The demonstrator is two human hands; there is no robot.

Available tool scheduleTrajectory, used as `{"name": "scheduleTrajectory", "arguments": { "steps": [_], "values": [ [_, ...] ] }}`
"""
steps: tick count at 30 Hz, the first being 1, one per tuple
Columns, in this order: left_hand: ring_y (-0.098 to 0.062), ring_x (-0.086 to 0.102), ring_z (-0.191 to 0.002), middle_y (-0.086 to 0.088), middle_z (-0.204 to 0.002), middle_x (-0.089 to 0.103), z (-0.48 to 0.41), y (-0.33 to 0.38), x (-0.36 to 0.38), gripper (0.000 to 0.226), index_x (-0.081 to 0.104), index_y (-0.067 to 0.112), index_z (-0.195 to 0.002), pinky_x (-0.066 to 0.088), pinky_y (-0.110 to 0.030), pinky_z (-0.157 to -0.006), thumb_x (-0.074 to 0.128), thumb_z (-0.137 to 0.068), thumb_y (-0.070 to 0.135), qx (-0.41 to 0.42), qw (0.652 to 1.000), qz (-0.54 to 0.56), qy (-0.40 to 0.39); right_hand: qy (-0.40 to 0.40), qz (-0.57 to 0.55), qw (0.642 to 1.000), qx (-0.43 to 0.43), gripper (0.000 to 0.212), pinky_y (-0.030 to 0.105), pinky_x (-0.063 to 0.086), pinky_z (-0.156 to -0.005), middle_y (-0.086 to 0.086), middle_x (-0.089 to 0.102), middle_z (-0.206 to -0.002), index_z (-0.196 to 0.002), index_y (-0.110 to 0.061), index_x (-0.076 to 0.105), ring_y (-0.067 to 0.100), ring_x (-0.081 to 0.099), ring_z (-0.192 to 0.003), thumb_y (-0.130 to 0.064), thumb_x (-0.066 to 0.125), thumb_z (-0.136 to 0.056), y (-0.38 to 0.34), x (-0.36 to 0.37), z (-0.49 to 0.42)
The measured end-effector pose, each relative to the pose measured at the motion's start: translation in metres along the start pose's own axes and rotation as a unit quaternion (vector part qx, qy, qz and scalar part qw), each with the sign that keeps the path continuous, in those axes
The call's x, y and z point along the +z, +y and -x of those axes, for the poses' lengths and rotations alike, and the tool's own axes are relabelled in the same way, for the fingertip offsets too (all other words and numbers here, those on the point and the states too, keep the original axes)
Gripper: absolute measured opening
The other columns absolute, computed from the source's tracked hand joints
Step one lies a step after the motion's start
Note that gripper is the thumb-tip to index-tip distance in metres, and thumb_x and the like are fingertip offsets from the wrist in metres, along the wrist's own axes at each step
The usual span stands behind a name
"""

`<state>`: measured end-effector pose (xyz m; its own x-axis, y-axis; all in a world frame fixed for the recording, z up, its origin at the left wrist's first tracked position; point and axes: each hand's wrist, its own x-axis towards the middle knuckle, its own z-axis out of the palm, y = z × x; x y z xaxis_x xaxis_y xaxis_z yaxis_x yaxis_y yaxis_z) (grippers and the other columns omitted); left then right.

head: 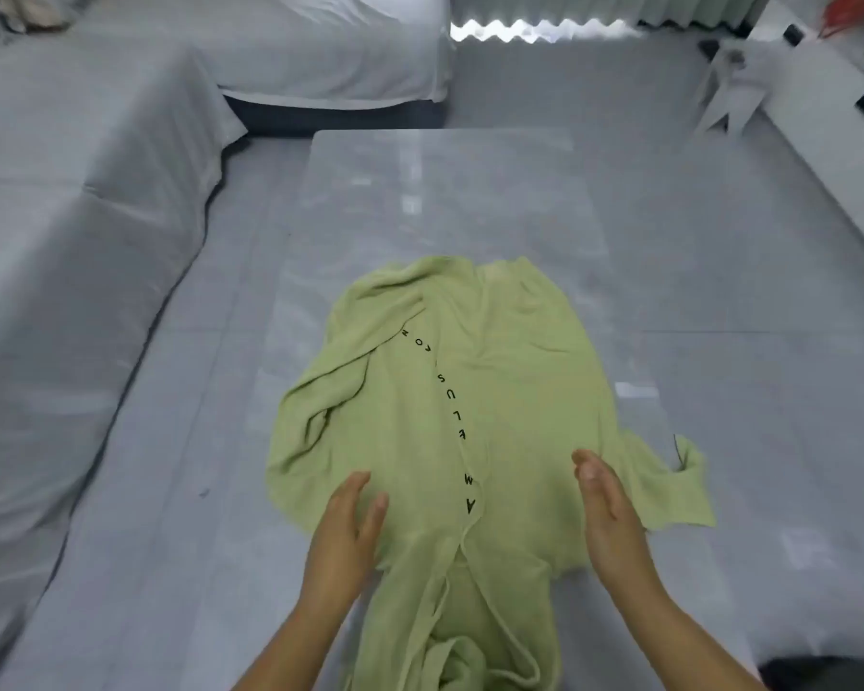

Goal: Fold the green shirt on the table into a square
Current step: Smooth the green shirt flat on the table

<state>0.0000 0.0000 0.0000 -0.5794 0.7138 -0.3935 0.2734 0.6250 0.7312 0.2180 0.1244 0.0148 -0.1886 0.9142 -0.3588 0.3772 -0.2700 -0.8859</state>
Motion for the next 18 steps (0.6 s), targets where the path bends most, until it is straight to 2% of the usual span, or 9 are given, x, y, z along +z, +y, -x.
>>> {"name": "scheduleTrajectory", "arguments": {
  "steps": [2, 3, 6, 7, 9, 12, 15, 17, 18],
  "values": [
    [-0.012, 0.024, -0.140, 0.000, -0.153, 0.026, -0.021, -0.010, 0.007, 0.052, 0.031, 0.017, -0.143, 0.019, -0.023, -0.112, 0.042, -0.096, 0.038, 0.046, 0.993, -0.098, -0.038, 0.008, 0.080, 0.997, 0.010, 0.043, 0.026, 0.023, -0.108, 0.002, 0.039, -0.145, -0.137, -0.014, 0.039, 0.016, 0.033, -0.134, -0.030, 0.033, -0.098, 0.017, 0.003, -0.015],
    [-0.010, 0.020, -0.141, 0.002, -0.154, 0.021, -0.036, -0.018, 0.011, 0.059, 0.028, 0.019, -0.144, 0.015, -0.021, -0.112, 0.035, -0.094, 0.049, 0.083, 0.984, -0.149, -0.047, 0.006, 0.123, 0.992, 0.001, 0.043, 0.026, 0.021, -0.109, 0.003, 0.036, -0.147, -0.138, -0.012, 0.038, 0.017, 0.031, -0.136, -0.027, 0.034, -0.098, 0.029, 0.002, -0.028],
    [-0.008, 0.011, -0.143, 0.006, -0.156, 0.013, -0.084, -0.017, 0.016, 0.110, 0.021, 0.024, -0.146, 0.006, -0.016, -0.110, -0.002, -0.061, 0.089, 0.158, 0.959, -0.219, -0.081, 0.002, 0.243, 0.969, -0.045, 0.043, 0.027, 0.016, -0.111, 0.005, 0.032, -0.150, -0.139, -0.010, 0.037, 0.019, 0.026, -0.139, -0.024, 0.036, -0.098, 0.048, 0.000, -0.071],
    [-0.007, 0.007, -0.143, 0.008, -0.156, 0.010, -0.100, -0.018, 0.019, 0.119, 0.016, 0.025, -0.147, 0.003, -0.018, -0.110, -0.015, -0.053, 0.090, 0.176, 0.947, -0.251, -0.095, 0.007, 0.282, 0.957, -0.063, 0.044, 0.028, 0.015, -0.112, 0.006, 0.031, -0.150, -0.140, -0.010, 0.036, 0.020, 0.026, -0.139, -0.023, 0.036, -0.098, 0.052, -0.002, -0.087],
    [-0.007, -0.003, -0.144, 0.009, -0.157, 0.001, -0.132, -0.017, 0.022, 0.124, 0.007, 0.027, -0.148, -0.002, -0.024, -0.113, -0.027, -0.045, 0.088, 0.195, 0.926, -0.304, -0.108, 0.008, 0.348, 0.932, -0.098, 0.046, 0.029, 0.014, -0.114, 0.006, 0.027, -0.152, -0.142, -0.011, 0.031, 0.019, 0.022, -0.141, -0.025, 0.036, -0.098, 0.052, -0.001, -0.118],
    [-0.011, -0.007, -0.144, 0.004, -0.158, -0.005, -0.169, -0.023, 0.015, 0.130, 0.002, 0.025, -0.149, -0.004, -0.032, -0.114, -0.028, -0.040, 0.089, 0.152, 0.912, -0.367, -0.097, -0.021, 0.436, 0.893, -0.114, 0.052, 0.028, 0.007, -0.115, -0.001, 0.014, -0.156, -0.147, -0.018, 0.017, 0.014, 0.010, -0.144, -0.033, 0.030, -0.099, 0.055, 0.006, -0.152],
    [-0.026, 0.012, -0.143, -0.010, -0.156, 0.012, -0.200, -0.043, -0.012, 0.113, 0.014, 0.016, -0.148, 0.013, -0.042, -0.115, -0.006, -0.063, 0.087, 0.048, 0.921, -0.386, 0.029, -0.012, 0.526, 0.846, -0.092, 0.059, 0.028, 0.001, -0.115, -0.003, 0.009, -0.157, -0.148, -0.020, 0.011, 0.011, 0.006, -0.144, -0.049, 0.012, -0.096, 0.071, 0.002, -0.175],
    [-0.033, 0.023, -0.137, -0.015, -0.150, 0.027, -0.210, -0.052, -0.036, 0.104, 0.027, 0.014, -0.142, 0.023, -0.047, -0.110, 0.005, -0.067, 0.082, -0.046, 0.923, -0.374, 0.075, 0.027, 0.556, 0.826, -0.084, 0.074, 0.029, 0.003, -0.112, 0.002, 0.027, -0.153, -0.145, -0.012, 0.027, 0.014, 0.025, -0.140, -0.054, 0.002, -0.089, 0.082, -0.005, -0.178],
    [-0.034, 0.031, -0.132, -0.013, -0.144, 0.038, -0.213, -0.053, -0.047, 0.097, 0.039, 0.016, -0.134, 0.028, -0.048, -0.105, 0.006, -0.067, 0.079, -0.055, 0.923, -0.375, 0.072, 0.035, 0.557, 0.825, -0.090, 0.076, 0.031, 0.009, -0.109, 0.006, 0.040, -0.146, -0.138, -0.009, 0.040, 0.018, 0.037, -0.134, -0.054, 0.005, -0.089, 0.085, -0.005, -0.177]
  ]
}}
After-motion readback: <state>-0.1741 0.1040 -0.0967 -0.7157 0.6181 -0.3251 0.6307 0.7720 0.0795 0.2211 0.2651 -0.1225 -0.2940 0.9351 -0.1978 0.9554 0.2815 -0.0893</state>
